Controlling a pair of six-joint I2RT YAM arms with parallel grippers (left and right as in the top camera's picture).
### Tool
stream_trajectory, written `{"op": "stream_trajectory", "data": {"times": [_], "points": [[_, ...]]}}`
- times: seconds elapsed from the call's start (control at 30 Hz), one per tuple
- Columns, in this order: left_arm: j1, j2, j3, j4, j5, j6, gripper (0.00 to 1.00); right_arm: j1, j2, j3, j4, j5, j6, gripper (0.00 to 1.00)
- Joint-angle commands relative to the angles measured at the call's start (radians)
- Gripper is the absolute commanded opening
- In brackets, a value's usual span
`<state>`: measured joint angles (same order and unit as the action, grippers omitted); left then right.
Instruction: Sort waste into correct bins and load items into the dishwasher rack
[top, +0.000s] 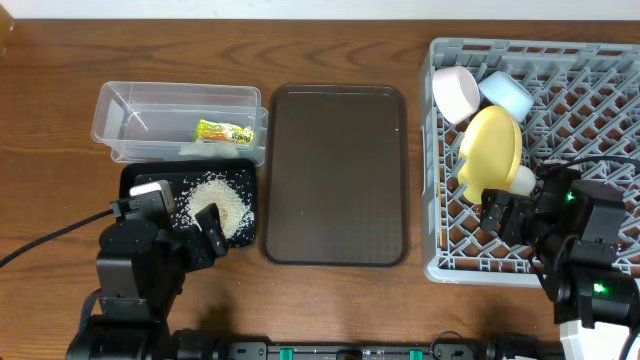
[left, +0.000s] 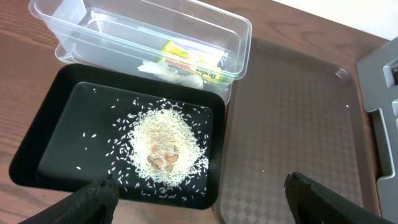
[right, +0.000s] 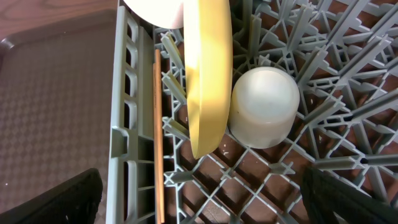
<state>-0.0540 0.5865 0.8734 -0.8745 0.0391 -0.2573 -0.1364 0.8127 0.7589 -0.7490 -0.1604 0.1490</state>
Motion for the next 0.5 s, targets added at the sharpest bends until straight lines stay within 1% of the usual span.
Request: {"op": "stream_trajectory", "data": {"times": [0.0, 0.23, 0.33, 0.4, 0.47], "points": [[0.002, -0.001, -0.012, 0.0, -0.005, 0.013, 0.89, -0.006, -0.002, -0.003, -0.003, 0.006, -0.005, 0.99], [0.002, -0.001, -0.012, 0.0, -0.005, 0.013, 0.89, -0.006, -0.002, -0.003, -0.005, 0.017, -0.018, 0.99], [0.002, -0.001, -0.012, 0.0, -0.005, 0.013, 0.89, 0.0, -0.013, -0.006, 0.018, 0.025, -0.021, 0.99], [0.002, -0.001, -0.012, 0.0, -0.005, 0.013, 0.89, 0.01, -0.032, -0.01, 0.039, 0.025, -0.04, 0.99], [0.002, -0.001, -0.012, 0.0, -0.005, 0.013, 0.89, 0.033, -0.055, -0.027, 0.079, 0.025, -0.09, 0.99]]}}
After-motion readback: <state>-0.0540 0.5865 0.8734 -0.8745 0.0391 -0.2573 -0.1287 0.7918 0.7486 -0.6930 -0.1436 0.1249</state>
